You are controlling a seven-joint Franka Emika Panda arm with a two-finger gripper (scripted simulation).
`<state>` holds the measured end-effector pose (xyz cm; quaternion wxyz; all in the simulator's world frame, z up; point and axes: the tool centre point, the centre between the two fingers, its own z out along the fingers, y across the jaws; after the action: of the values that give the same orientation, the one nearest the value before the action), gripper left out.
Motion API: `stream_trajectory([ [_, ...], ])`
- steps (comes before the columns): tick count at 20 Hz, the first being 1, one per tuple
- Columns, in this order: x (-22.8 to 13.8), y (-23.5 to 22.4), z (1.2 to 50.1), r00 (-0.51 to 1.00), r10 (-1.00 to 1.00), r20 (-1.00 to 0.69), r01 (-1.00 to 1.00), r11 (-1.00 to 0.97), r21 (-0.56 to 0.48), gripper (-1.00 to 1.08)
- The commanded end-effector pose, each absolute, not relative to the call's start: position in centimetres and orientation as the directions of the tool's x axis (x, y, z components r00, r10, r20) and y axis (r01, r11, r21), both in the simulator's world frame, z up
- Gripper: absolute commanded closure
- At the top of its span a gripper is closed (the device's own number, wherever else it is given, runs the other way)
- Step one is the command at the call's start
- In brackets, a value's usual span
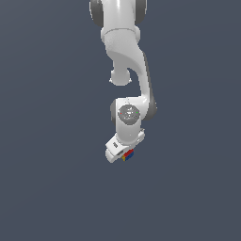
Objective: Pick up the object and move it to a goal position.
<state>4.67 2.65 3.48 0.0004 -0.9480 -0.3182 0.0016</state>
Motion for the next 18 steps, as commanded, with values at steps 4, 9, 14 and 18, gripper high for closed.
stream_trajectory([
  [4, 2.8, 2.5, 4.0, 0.797, 0.603, -0.001, 0.603, -0.797, 0.000, 1.08],
  [9, 0.0, 2.2, 4.5, 0.797, 0.603, -0.001, 0.603, -0.797, 0.000, 1.08],
  [14, -3.1, 1.9, 5.1, 0.797, 0.603, -0.001, 0.603, -0.797, 0.000, 1.08],
  [18, -5.7, 1.7, 5.6, 0.797, 0.603, -0.001, 0.603, -0.797, 0.000, 1.08],
])
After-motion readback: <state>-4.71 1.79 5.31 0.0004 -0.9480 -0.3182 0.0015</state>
